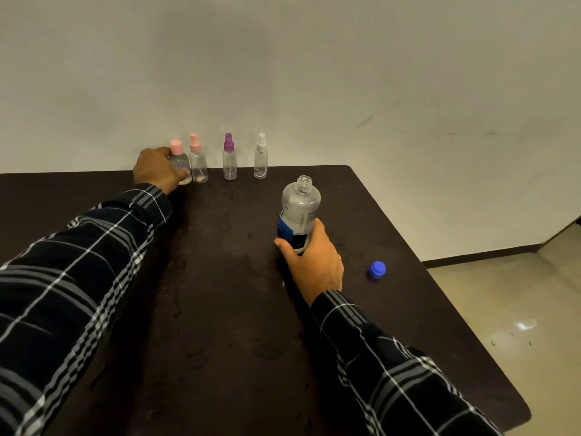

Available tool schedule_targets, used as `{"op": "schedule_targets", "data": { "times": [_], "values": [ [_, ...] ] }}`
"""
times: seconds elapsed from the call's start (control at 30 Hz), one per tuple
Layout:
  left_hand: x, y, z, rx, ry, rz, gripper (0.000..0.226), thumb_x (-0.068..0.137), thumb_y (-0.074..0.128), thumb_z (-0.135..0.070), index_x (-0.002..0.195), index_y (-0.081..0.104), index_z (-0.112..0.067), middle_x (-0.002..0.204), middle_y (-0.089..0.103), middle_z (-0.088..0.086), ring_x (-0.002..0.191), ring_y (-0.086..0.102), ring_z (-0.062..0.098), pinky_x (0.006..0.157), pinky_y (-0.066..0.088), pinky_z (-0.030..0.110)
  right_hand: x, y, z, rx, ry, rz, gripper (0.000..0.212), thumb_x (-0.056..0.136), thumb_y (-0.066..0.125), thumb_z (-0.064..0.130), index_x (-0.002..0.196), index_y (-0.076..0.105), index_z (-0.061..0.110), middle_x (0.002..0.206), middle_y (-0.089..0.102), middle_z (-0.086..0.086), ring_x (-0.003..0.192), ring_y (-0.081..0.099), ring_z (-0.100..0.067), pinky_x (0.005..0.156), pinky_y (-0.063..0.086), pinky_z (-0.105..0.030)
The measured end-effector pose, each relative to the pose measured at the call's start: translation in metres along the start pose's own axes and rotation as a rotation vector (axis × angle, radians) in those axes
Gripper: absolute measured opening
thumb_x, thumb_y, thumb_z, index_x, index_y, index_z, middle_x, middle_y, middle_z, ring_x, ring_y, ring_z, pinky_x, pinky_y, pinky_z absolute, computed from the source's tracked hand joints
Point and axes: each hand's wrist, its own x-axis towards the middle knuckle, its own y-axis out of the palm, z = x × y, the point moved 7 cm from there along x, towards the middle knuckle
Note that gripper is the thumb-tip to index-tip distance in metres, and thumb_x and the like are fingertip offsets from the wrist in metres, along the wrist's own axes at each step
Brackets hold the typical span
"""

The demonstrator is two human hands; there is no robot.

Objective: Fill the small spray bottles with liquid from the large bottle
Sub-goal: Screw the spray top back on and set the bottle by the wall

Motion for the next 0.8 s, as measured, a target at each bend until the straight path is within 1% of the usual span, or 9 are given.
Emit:
{"op": "schedule_targets", "data": {
  "times": [0.13, 0.3, 0.47, 0.67, 0.8],
  "values": [
    [-0.002, -0.001, -0.003, 0.013, 0.009, -0.008, 0.053, 0.079, 0.083, -0.029, 0.127, 0.069, -0.011, 0.119, 0.070, 0.019, 0.108, 0.065, 0.041, 0.093, 0.056, 0.051, 0.001, 0.000, 0.000, 0.001, 0.006, 0.001, 0.068, 0.081, 0.071, 0.061, 0.134, 0.042, 0.032, 0.135, 0.059, 0.013, 0.125, 0.057, -0.012, 0.102, 0.050, -0.040],
    [-0.005, -0.003, -0.004, -0.004, -0.002, -0.017, 0.055, 0.079, 0.084, -0.027, 0.130, 0.068, -0.011, 0.120, 0.070, 0.019, 0.110, 0.065, 0.041, 0.094, 0.055, 0.052, 0.002, 0.001, 0.000, 0.005, 0.010, 0.013, 0.072, 0.082, 0.070, 0.061, 0.140, 0.040, 0.030, 0.140, 0.056, 0.012, 0.130, 0.054, -0.012, 0.104, 0.045, -0.038],
    [-0.008, -0.005, -0.007, -0.029, 0.016, -0.007, 0.051, 0.084, 0.080, -0.025, 0.131, 0.067, -0.011, 0.122, 0.070, 0.019, 0.113, 0.065, 0.040, 0.096, 0.054, 0.050, 0.001, 0.002, -0.001, 0.005, 0.013, 0.021, 0.073, 0.082, 0.070, 0.061, 0.140, 0.039, 0.030, 0.141, 0.055, 0.011, 0.131, 0.053, -0.013, 0.105, 0.045, -0.039],
    [-0.014, -0.006, -0.011, -0.016, 0.031, -0.012, 0.051, 0.086, 0.079, -0.025, 0.133, 0.065, -0.012, 0.125, 0.069, 0.020, 0.115, 0.063, 0.042, 0.097, 0.052, 0.050, 0.001, 0.000, 0.000, 0.005, 0.004, 0.006, 0.069, 0.082, 0.071, 0.059, 0.137, 0.041, 0.030, 0.137, 0.058, 0.011, 0.127, 0.056, -0.013, 0.102, 0.048, -0.037],
    [-0.013, -0.008, -0.009, -0.005, 0.030, -0.016, 0.052, 0.085, 0.080, -0.025, 0.133, 0.065, -0.013, 0.124, 0.069, 0.019, 0.114, 0.064, 0.042, 0.096, 0.053, 0.051, 0.001, 0.000, 0.001, 0.007, 0.001, 0.004, 0.068, 0.082, 0.071, 0.059, 0.137, 0.042, 0.031, 0.137, 0.058, 0.011, 0.127, 0.056, -0.013, 0.103, 0.050, -0.039]
  ]
}}
